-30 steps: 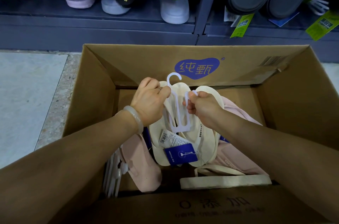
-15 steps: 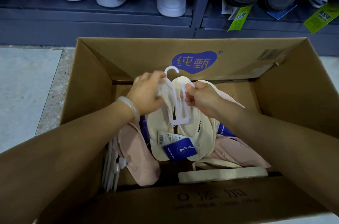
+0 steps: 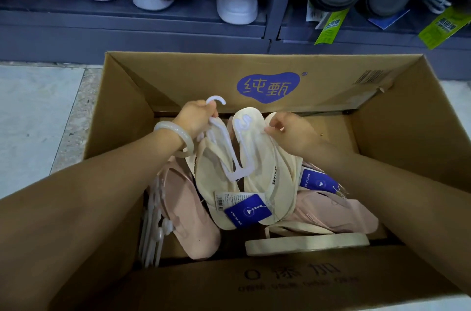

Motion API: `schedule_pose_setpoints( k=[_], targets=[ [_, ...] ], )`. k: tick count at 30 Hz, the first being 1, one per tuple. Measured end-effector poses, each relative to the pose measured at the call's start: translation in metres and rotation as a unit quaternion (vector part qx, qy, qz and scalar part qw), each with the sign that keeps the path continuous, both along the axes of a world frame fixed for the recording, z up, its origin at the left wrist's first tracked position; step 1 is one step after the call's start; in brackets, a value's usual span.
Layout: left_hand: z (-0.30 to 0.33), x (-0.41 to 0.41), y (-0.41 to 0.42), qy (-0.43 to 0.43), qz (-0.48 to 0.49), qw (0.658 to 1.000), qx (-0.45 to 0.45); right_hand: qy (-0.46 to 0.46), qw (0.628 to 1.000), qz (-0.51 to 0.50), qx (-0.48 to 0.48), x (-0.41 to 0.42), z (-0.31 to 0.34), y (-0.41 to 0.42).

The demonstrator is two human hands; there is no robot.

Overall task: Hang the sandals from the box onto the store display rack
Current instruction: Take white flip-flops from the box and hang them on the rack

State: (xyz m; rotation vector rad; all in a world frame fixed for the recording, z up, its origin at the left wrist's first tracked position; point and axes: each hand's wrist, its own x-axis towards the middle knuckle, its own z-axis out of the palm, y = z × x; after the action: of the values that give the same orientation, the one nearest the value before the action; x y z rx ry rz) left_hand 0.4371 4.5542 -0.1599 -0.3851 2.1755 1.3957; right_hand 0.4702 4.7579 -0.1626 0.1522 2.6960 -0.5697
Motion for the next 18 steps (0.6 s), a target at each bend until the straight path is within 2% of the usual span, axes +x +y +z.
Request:
schedule_pose_setpoints(
  k=[2, 4, 7, 12, 14, 16, 18],
  targets=[
    [-0.002, -0.002, -0.006, 0.005, 0.003, 1.000, -0.012, -0.065, 0.998, -0.007, 0.001, 0.005, -0.004, 0.002],
    [-0.003, -0.003, -0.009, 0.003, 0.006, 1.000, -0.022, -0.112, 0.991, -0.050, -0.057, 0.007, -0.009, -0.002],
    [-0.002, -0.003, -0.010, 0.004, 0.011, 1.000, -0.027, -0.117, 0.979, -0.114, -0.120, 0.002, -0.012, -0.002],
    [0.000, -0.005, -0.018, 0.004, 0.051, 0.999, -0.004, -0.162, 0.956, -0.153, -0.189, -0.008, 0.005, 0.032],
    [0.002, -0.007, -0.022, 0.002, 0.069, 0.998, 0.006, -0.119, 0.980, -0.107, -0.118, -0.007, 0.004, 0.043],
    [0.003, -0.009, -0.023, -0.003, 0.060, 0.998, 0.006, -0.005, 0.999, -0.017, -0.035, -0.005, -0.002, 0.039],
    [0.002, -0.008, -0.020, -0.009, 0.046, 0.999, 0.001, 0.070, 0.991, 0.117, -0.001, 0.000, -0.002, 0.019]
  ],
)
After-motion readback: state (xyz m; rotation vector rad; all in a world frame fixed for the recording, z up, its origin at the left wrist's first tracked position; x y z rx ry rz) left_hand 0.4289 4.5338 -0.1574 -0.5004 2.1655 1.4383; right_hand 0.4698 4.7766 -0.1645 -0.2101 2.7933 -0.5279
